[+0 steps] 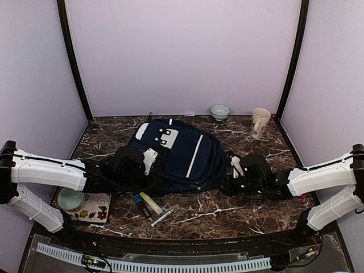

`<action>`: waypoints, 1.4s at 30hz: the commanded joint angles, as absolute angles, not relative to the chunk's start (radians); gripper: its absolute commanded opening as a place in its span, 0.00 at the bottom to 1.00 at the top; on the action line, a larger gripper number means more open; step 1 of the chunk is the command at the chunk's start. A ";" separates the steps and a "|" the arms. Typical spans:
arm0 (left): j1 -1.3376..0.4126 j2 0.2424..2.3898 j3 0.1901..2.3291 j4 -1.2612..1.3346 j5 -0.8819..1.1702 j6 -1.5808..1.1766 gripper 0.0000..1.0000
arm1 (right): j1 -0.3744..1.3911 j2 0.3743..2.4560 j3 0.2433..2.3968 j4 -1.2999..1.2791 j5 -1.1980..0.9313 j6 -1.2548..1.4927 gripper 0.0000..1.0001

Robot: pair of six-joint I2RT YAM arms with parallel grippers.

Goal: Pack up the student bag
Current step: Adjust the largest pocket of the bag to the student bag.

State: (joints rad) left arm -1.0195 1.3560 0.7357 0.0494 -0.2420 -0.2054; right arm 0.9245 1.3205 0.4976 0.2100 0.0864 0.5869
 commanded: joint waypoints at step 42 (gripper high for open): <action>-0.917 1.621 0.667 0.334 -0.096 -0.223 0.28 | 1.013 1.752 1.044 -0.231 -0.253 0.361 0.22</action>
